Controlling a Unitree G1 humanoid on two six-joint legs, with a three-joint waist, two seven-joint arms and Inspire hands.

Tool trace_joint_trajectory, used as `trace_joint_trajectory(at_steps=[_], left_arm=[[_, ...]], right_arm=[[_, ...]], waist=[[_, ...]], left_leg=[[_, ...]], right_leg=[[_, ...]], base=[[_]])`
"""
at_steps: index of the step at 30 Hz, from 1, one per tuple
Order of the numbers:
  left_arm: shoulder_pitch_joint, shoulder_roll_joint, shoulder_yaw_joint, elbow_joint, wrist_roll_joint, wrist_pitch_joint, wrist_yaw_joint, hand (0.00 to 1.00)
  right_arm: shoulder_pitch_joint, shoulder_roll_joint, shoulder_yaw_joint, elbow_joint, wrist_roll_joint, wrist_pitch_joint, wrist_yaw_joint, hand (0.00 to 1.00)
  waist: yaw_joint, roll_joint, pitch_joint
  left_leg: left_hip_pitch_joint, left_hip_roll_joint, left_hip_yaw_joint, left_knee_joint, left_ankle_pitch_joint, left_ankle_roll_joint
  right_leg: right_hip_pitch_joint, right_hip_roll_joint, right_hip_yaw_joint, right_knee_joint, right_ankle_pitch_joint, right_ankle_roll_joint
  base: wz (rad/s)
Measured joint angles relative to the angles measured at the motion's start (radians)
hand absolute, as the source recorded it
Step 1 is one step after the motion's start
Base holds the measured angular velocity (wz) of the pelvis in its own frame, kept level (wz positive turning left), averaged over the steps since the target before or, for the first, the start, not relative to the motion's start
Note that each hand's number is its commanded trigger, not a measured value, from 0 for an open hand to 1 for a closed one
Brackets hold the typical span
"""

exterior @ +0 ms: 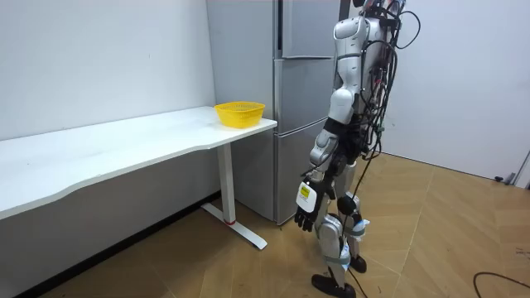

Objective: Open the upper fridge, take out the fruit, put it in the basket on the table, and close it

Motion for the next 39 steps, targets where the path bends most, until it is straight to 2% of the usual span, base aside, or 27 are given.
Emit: trace_joint_trajectory(at_steps=[4,9,13,23,28,33,37,39], left_arm=[[0.011,0.0,0.0,0.005,0.002,-0.009,-0.012,0.0],[0.026,-0.001,-0.003,-0.001,-0.001,-0.001,-0.013,0.0],[0.03,-0.001,-0.004,0.009,-0.077,0.026,-0.008,0.0],[0.029,-0.001,0.004,0.019,-0.162,0.026,0.039,0.0],[0.031,-0.003,0.049,0.037,-0.245,0.026,0.064,0.0],[0.049,-0.008,0.118,0.036,-0.415,0.027,0.13,0.0],[0.059,-0.007,0.151,0.034,-0.65,0.023,0.228,0.0],[0.044,-0.006,0.181,0.03,-0.753,0.0,0.273,0.0]], right_arm=[[0.002,-0.003,-0.003,0.0,-0.001,-0.001,0.014,0.0],[-0.001,-0.003,-0.001,0.003,-0.004,-0.001,0.014,0.0],[-0.004,-0.003,0.001,0.032,0.039,-0.001,0.004,0.0],[0.001,0.001,-0.002,0.099,0.124,-0.005,-0.02,0.0],[0.002,0.003,-0.006,0.112,0.125,-0.002,-0.019,0.0],[0.004,0.009,-0.048,0.112,0.126,0.002,-0.024,0.0],[0.003,0.01,-0.058,0.113,0.135,0.004,-0.043,0.0],[0.003,0.009,-0.059,0.112,0.135,0.004,-0.046,0.0]], waist=[[0.001,0.002,0.0006],[0.002,0.005,-0.0017],[0.002,0.004,-0.0025],[0.0,0.002,-0.0032],[0.0,0.0,-0.0038],[0.001,0.001,-0.003],[0.001,0.004,-0.0013],[0.001,0.003,-0.0009]], left_leg=[[0.001,0.0,0.0,0.001,-0.005,-0.007],[0.003,0.004,0.001,-0.02,-0.005,-0.01],[0.003,0.004,0.0,-0.009,-0.004,-0.01],[0.013,0.003,0.001,-0.009,-0.004,-0.01],[0.021,0.002,0.002,-0.012,-0.004,-0.01],[0.028,0.002,-0.003,-0.015,-0.004,-0.01],[0.033,0.002,-0.004,-0.023,-0.004,-0.01],[0.035,0.001,-0.005,-0.023,-0.004,-0.01]], right_leg=[[0.002,0.005,-0.004,-0.003,0.0,-0.001],[-0.007,0.016,0.006,-0.016,0.005,-0.003],[0.002,0.016,0.003,-0.025,0.014,-0.003],[0.021,0.019,0.003,-0.049,0.022,-0.002],[0.031,0.018,0.006,-0.054,0.022,-0.002],[0.031,0.018,0.007,-0.052,0.022,-0.002],[0.032,0.018,0.006,-0.05,0.022,-0.002],[0.038,0.018,0.004,-0.051,0.021,-0.001]], base=[[0.03],[0.01],[0.0],[-0.01],[-0.01],[0.0],[0.02],[0.06]])
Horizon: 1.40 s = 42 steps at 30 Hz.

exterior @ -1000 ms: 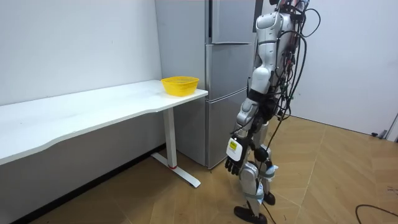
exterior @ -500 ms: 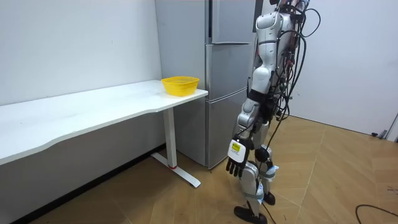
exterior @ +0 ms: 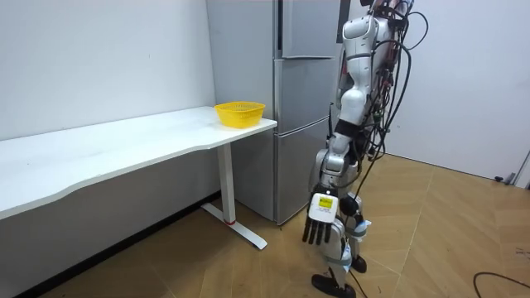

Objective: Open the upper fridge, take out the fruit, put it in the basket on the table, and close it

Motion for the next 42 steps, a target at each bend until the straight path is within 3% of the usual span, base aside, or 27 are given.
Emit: trace_joint_trajectory(at_steps=[3,6,11,17,21,23,28,30,32,36,42], left_arm=[[-0.009,-0.002,0.073,-0.111,-0.137,-0.019,0.077,0.0],[-0.02,0.0,0.101,-0.263,-0.224,-0.074,0.18,0.0],[-0.038,0.002,0.135,-0.544,-0.23,-0.187,0.346,0.0],[-0.037,0.003,0.193,-0.784,-0.224,-0.258,0.529,0.0],[-0.022,0.004,0.196,-0.946,-0.216,-0.282,0.606,0.0],[-0.019,0.005,0.197,-1.036,-0.187,-0.314,0.633,0.0],[-0.025,0.009,0.201,-1.26,-0.047,-0.318,0.636,0.0],[-0.038,0.023,0.2,-1.376,-0.043,-0.319,0.633,0.0],[-0.037,0.049,0.197,-1.486,-0.043,-0.351,0.597,0.0],[-0.057,0.061,0.193,-1.559,-0.044,-0.356,0.526,0.0],[-0.126,0.06,0.141,-1.601,-0.051,-0.355,0.38,0.0]], right_arm=[[0.004,0.0,-0.008,-0.013,-0.012,0.0,-0.014,0.0],[0.004,0.0,-0.024,-0.031,-0.017,-0.003,-0.042,0.0],[0.02,-0.002,-0.071,-0.089,-0.05,-0.03,-0.058,0.0],[0.081,0.001,-0.096,-0.122,-0.058,-0.056,-0.085,0.0],[0.088,0.002,-0.097,-0.124,-0.113,-0.06,-0.103,0.0],[0.087,0.003,-0.098,-0.125,-0.129,-0.062,-0.106,0.0],[0.093,0.007,-0.099,-0.112,-0.144,-0.079,-0.098,0.0],[0.094,0.007,-0.098,-0.107,-0.165,-0.078,-0.097,0.0],[0.102,0.007,-0.099,-0.103,-0.186,-0.078,-0.094,0.0],[0.099,0.007,-0.099,-0.076,-0.202,-0.077,-0.083,0.0],[0.088,0.006,-0.098,-0.069,-0.216,-0.066,-0.057,0.0]], waist=[[0.003,0.001,0.0002],[0.004,0.011,-0.0041],[0.015,0.016,-0.0079],[0.057,0.022,-0.0118],[0.059,0.027,-0.0112],[0.057,0.031,-0.0113],[0.052,0.034,-0.0099],[0.049,0.035,-0.0079],[0.027,0.038,-0.0011],[-0.007,0.046,0.0042],[-0.032,0.045,0.0006]], left_leg=[[0.008,0.0,0.002,-0.001,0.0,0.0],[0.009,0.0,0.002,-0.006,0.0,0.0],[0.009,-0.002,0.002,-0.014,0.0,0.0],[0.021,-0.003,0.0,-0.015,0.0,0.0],[0.02,-0.004,0.0,-0.016,0.0,0.0],[0.026,-0.004,0.0,-0.019,0.0,0.0],[0.025,-0.004,-0.002,-0.023,0.0,0.0],[0.017,-0.004,-0.003,-0.02,0.0,0.001],[0.016,-0.005,-0.01,-0.02,0.001,0.002],[0.01,-0.008,-0.023,-0.015,0.001,0.003],[0.003,-0.008,-0.022,-0.011,0.002,0.004]], right_leg=[[0.006,-0.001,0.0,0.0,-0.001,0.002],[0.004,0.003,0.001,0.003,-0.001,0.001],[0.001,0.005,-0.002,0.005,0.003,0.002],[0.006,0.003,-0.002,0.003,0.003,0.003],[0.006,0.002,-0.004,0.002,0.004,0.003],[0.008,0.003,0.003,0.002,0.004,0.003],[0.012,0.004,0.004,0.003,0.004,0.003],[0.008,0.004,0.005,0.004,0.004,0.004],[0.01,0.003,0.0,0.007,0.004,0.004],[0.007,0.002,-0.007,0.006,0.004,0.005],[-0.002,0.002,-0.004,0.003,0.004,0.005]], base=[[0.0],[0.0],[-0.01],[-0.03],[0.01],[-0.04],[0.01],[0.0],[0.08],[0.09],[-0.01]])
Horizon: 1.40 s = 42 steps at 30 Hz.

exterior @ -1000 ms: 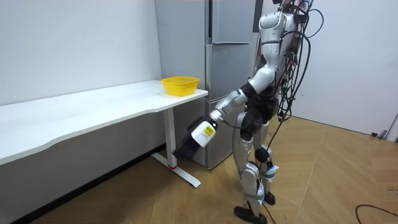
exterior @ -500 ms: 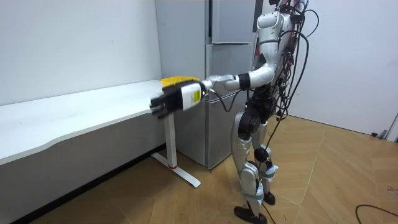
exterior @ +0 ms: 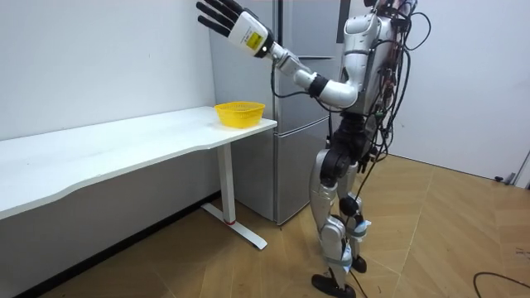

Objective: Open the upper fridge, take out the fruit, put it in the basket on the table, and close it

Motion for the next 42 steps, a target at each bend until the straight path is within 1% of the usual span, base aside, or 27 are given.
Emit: trace_joint_trajectory(at_steps=[1,2,3,4,5,6,7,8,9,10,11,12,13,14,15,16,17,18,20,23,26,29,33,36,37,38,42], left_arm=[[-0.013,0.0,-0.025,-0.018,-0.019,0.009,-0.03,0.0],[-0.022,0.0,-0.054,-0.033,-0.02,0.016,-0.063,0.0],[-0.025,0.0,-0.069,-0.038,-0.02,0.021,-0.085,0.0],[-0.034,0.0,-0.1,-0.043,-0.024,0.037,-0.126,0.0],[-0.052,0.0,-0.132,-0.043,-0.047,0.051,-0.168,0.0],[-0.058,0.0,-0.147,-0.043,-0.059,0.058,-0.189,0.0],[-0.067,0.0,-0.171,-0.042,-0.073,0.074,-0.231,0.0],[-0.073,-0.001,-0.192,-0.041,-0.094,0.089,-0.272,0.0],[-0.076,-0.001,-0.201,-0.041,-0.101,0.096,-0.293,0.0],[-0.083,-0.001,-0.217,-0.041,-0.102,0.114,-0.332,0.0],[-0.087,-0.001,-0.23,-0.04,-0.111,0.129,-0.369,0.0],[-0.088,-0.001,-0.238,-0.04,-0.117,0.135,-0.388,0.0],[-0.088,-0.001,-0.248,-0.04,-0.122,0.152,-0.426,0.0],[-0.088,-0.001,-0.26,-0.04,-0.128,0.174,-0.465,0.0],[-0.089,-0.001,-0.267,-0.04,-0.129,0.184,-0.482,0.0],[-0.091,-0.001,-0.276,-0.04,-0.129,0.204,-0.517,0.0],[-0.092,-0.001,-0.285,-0.04,-0.129,0.219,-0.547,0.0],[-0.092,-0.001,-0.288,-0.04,-0.129,0.227,-0.562,0.0],[-0.092,-0.001,-0.293,-0.04,-0.129,0.256,-0.61,0.0],[-0.092,-0.001,-0.295,-0.041,-0.137,0.285,-0.663,0.0],[-0.092,-0.001,-0.297,-0.041,-0.15,0.304,-0.726,0.0],[-0.092,0.0,-0.305,-0.041,-0.178,0.317,-0.784,0.0],[-0.093,0.0,-0.311,-0.041,-0.179,0.321,-0.836,0.0],[-0.093,0.001,-0.325,-0.041,-0.179,0.322,-0.87,0.0],[-0.093,0.001,-0.327,-0.041,-0.179,0.326,-0.885,0.0],[-0.093,0.001,-0.327,-0.041,-0.179,0.329,-0.899,0.0],[-0.093,0.001,-0.327,-0.042,-0.179,0.336,-0.926,0.0]], right_arm=[[0.0,0.0,0.0,0.0,-0.003,0.001,0.003,0.0],[-0.004,0.0,0.0,-0.006,-0.003,0.011,0.01,0.0],[-0.005,0.0,0.001,-0.01,-0.003,0.016,0.012,0.0],[-0.013,0.0,0.001,-0.01,-0.004,0.021,0.019,0.0],[-0.029,0.0,0.002,-0.007,0.0,0.021,0.023,0.0],[-0.032,0.0,0.002,-0.003,0.002,0.02,0.024,0.0],[-0.044,0.0,0.002,0.007,0.005,0.021,0.029,0.0],[-0.051,0.0,0.002,0.013,0.007,0.021,0.032,0.0],[-0.054,0.0,0.002,0.013,0.006,0.021,0.033,0.0],[-0.057,0.001,0.002,0.015,0.004,0.021,0.032,0.0],[-0.063,0.001,0.003,0.017,0.002,0.027,0.032,0.0],[-0.068,0.001,0.003,0.017,0.002,0.032,0.032,0.0],[-0.072,0.001,0.003,0.017,0.0,0.041,0.032,0.0],[-0.075,0.001,0.003,0.016,0.0,0.043,0.032,0.0],[-0.076,0.001,0.003,0.016,0.001,0.043,0.032,0.0],[-0.078,0.001,0.003,0.016,0.001,0.046,0.032,0.0],[-0.078,0.001,0.003,0.014,0.002,0.054,0.032,0.0],[-0.078,0.001,0.003,0.012,0.002,0.059,0.032,0.0],[-0.08,0.0,0.002,0.008,0.002,0.07,0.031,0.0],[-0.071,-0.005,0.001,-0.005,0.0,0.085,0.033,0.0],[-0.063,-0.009,0.0,-0.012,0.002,0.087,0.04,0.0],[-0.063,-0.014,0.001,-0.013,0.0,0.099,0.044,0.0],[-0.068,-0.016,0.001,-0.01,0.001,0.108,0.045,0.0],[-0.066,-0.016,0.001,-0.009,0.001,0.109,0.043,0.0],[-0.066,-0.017,0.001,-0.009,0.001,0.109,0.042,0.0],[-0.066,-0.017,0.001,-0.009,0.001,0.109,0.042,0.0],[-0.068,-0.022,0.001,-0.009,0.002,0.109,0.043,0.0]], waist=[[-0.008,0.0,-0.0029],[-0.015,-0.003,-0.0008],[-0.018,-0.003,-0.0008],[-0.026,-0.005,0.0004],[-0.03,-0.007,0.0069],[-0.035,-0.008,0.0079],[-0.045,-0.009,0.0094],[-0.052,-0.01,0.0093],[-0.055,-0.009,0.009],[-0.06,-0.009,0.0091],[-0.067,-0.009,0.0087],[-0.073,-0.01,0.0085],[-0.08,-0.01,0.0081],[-0.083,-0.007,0.0065],[-0.084,-0.007,0.0061],[-0.088,-0.006,0.0055],[-0.09,-0.004,0.0034],[-0.089,-0.003,0.002],[-0.089,0.003,-0.0039],[-0.093,0.009,-0.0088],[-0.108,0.012,-0.0099],[-0.108,0.014,-0.0066],[-0.116,0.016,-0.0059],[-0.117,0.02,-0.0068],[-0.117,0.023,-0.0088],[-0.119,0.022,-0.0081],[-0.12,0.026,-0.011]], left_leg=[[-0.001,-0.001,0.001,0.001,0.0,0.001],[-0.001,-0.002,0.0,0.0,0.001,0.001],[-0.001,-0.002,-0.001,-0.001,0.001,0.001],[-0.002,-0.002,-0.002,-0.002,0.001,0.001],[-0.001,-0.002,-0.002,-0.003,0.001,0.001],[-0.001,-0.002,-0.001,-0.003,0.001,0.001],[-0.001,-0.002,0.003,-0.004,0.001,0.001],[0.0,-0.002,0.005,-0.004,0.001,0.001],[-0.001,-0.001,0.007,-0.004,0.001,0.001],[-0.001,0.001,0.014,-0.005,0.001,0.001],[-0.001,0.002,0.02,-0.005,0.001,0.001],[-0.001,0.002,0.024,-0.005,0.001,0.001],[-0.001,0.002,0.029,-0.005,0.001,0.001],[-0.002,0.003,0.032,-0.005,0.001,0.001],[-0.003,0.004,0.033,-0.005,0.001,0.001],[-0.003,0.004,0.034,-0.005,0.001,0.001],[-0.002,0.004,0.035,-0.006,0.001,0.001],[-0.002,0.005,0.036,-0.007,0.001,0.001],[-0.001,0.007,0.047,-0.011,0.001,0.001],[0.0,0.008,0.052,-0.011,0.001,0.001],[0.002,0.009,0.054,-0.012,0.001,0.001],[0.011,0.009,0.057,-0.021,0.001,0.001],[0.008,0.009,0.058,-0.021,0.001,0.001],[-0.003,0.009,0.059,-0.019,0.001,0.001],[-0.004,0.009,0.059,-0.019,0.001,0.001],[-0.004,0.009,0.061,-0.019,0.001,0.001],[-0.003,0.009,0.071,-0.019,0.001,0.001]], right_leg=[[-0.004,-0.001,0.001,0.001,0.0,0.0],[-0.004,-0.001,0.0,0.0,0.001,0.001],[-0.003,-0.001,0.0,0.0,0.001,0.001],[0.002,-0.001,0.002,0.001,0.001,0.002],[0.006,-0.002,0.002,0.0,0.001,0.002],[0.005,-0.001,0.003,0.0,0.001,0.002],[0.003,-0.001,0.008,0.0,0.001,0.002],[-0.001,-0.001,0.011,0.0,0.001,0.002],[-0.005,-0.001,0.013,0.001,0.001,0.002],[-0.009,0.0,0.021,0.001,0.002,0.002],[-0.011,0.002,0.028,0.001,0.002,0.001],[-0.012,0.002,0.031,0.001,0.002,0.001],[-0.014,0.003,0.035,0.002,0.002,0.001],[-0.019,0.003,0.038,0.003,0.002,0.001],[-0.022,0.003,0.039,0.004,0.002,0.001],[-0.024,0.004,0.042,0.004,0.003,0.0],[-0.028,0.005,0.046,0.004,0.003,0.0],[-0.029,0.005,0.05,0.004,0.003,0.0],[-0.035,0.008,0.061,0.004,0.004,-0.001],[-0.038,0.009,0.063,0.004,0.005,-0.002],[-0.034,0.009,0.065,0.007,0.005,-0.002],[-0.035,0.009,0.066,0.016,0.005,-0.002],[-0.037,0.008,0.068,0.017,0.005,-0.002],[-0.045,0.01,0.073,0.019,0.007,-0.002],[-0.047,0.01,0.076,0.019,0.007,-0.002],[-0.048,0.01,0.077,0.018,0.007,-0.002],[-0.054,0.011,0.088,0.016,0.007,-0.001]], base=[[0.0],[0.0],[0.0],[0.0],[0.0],[-0.04],[-0.08],[-0.1],[-0.16],[-0.18],[-0.19],[-0.14],[-0.14],[-0.15],[-0.15],[-0.13],[-0.12],[-0.12],[-0.12],[-0.04],[0.02],[-0.04],[-0.01],[0.0],[-0.03],[-0.03],[-0.07]])
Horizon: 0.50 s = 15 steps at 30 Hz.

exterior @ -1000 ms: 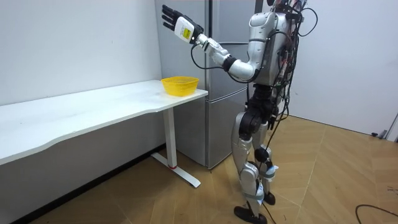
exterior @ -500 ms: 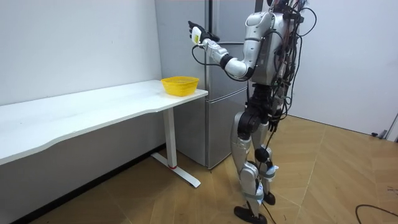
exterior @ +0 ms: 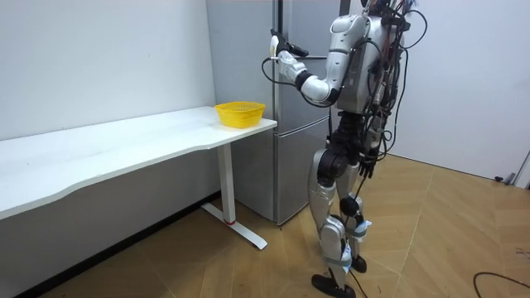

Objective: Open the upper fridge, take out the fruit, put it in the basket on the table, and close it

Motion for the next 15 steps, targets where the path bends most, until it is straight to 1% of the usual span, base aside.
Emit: trace_joint_trajectory(at_steps=[4,7,8,10,13,15], left_arm=[[-0.011,0.0,0.0,-0.001,-0.002,0.005,-0.027,0.0],[-0.015,0.002,-0.012,-0.007,-0.048,0.005,-0.043,0.0],[-0.016,0.007,-0.024,-0.015,-0.074,0.006,-0.05,0.0],[-0.017,0.011,-0.032,-0.028,-0.078,0.007,-0.052,0.0],[-0.019,0.038,-0.04,-0.036,-0.117,0.007,-0.053,0.0],[-0.019,0.048,-0.042,-0.036,-0.144,0.007,-0.055,0.0]], right_arm=[[-0.002,-0.001,0.001,0.001,0.0,0.0,0.002,0.0],[-0.001,-0.002,0.001,0.002,-0.003,0.004,0.008,0.0],[-0.001,-0.002,0.001,0.002,-0.003,0.011,0.01,0.0],[-0.003,-0.002,0.002,0.002,-0.004,0.018,0.013,0.0],[-0.002,-0.005,0.01,0.003,-0.004,0.019,0.02,0.0],[-0.002,-0.006,0.021,0.003,-0.004,0.019,0.022,0.0]], waist=[[-0.009,0.0,0.0],[-0.017,-0.001,0.0005],[-0.019,-0.002,0.0014],[-0.019,-0.005,0.0035],[-0.017,-0.011,0.0073],[-0.017,-0.01,0.0073]], left_leg=[[-0.001,0.001,0.002,-0.002,0.0,0.0],[-0.003,0.001,0.002,-0.003,0.0,0.0],[-0.004,0.001,0.002,-0.004,0.0,0.0],[-0.004,0.001,0.002,-0.007,0.0,0.0],[-0.004,0.002,0.002,-0.007,0.0,0.0],[-0.004,0.002,0.002,-0.008,0.0,0.0]], right_leg=[[-0.01,0.001,0.004,0.002,0.0,0.0],[-0.009,0.001,0.006,0.002,0.0,0.0],[-0.008,0.001,0.006,0.002,0.0,0.0],[-0.008,0.001,0.006,0.002,0.0,0.0],[-0.008,0.001,0.006,-0.001,0.0,0.0],[-0.007,0.001,0.006,-0.001,0.0,0.0]], base=[[-0.04],[-0.01],[0.0],[0.0],[0.0],[0.0]])
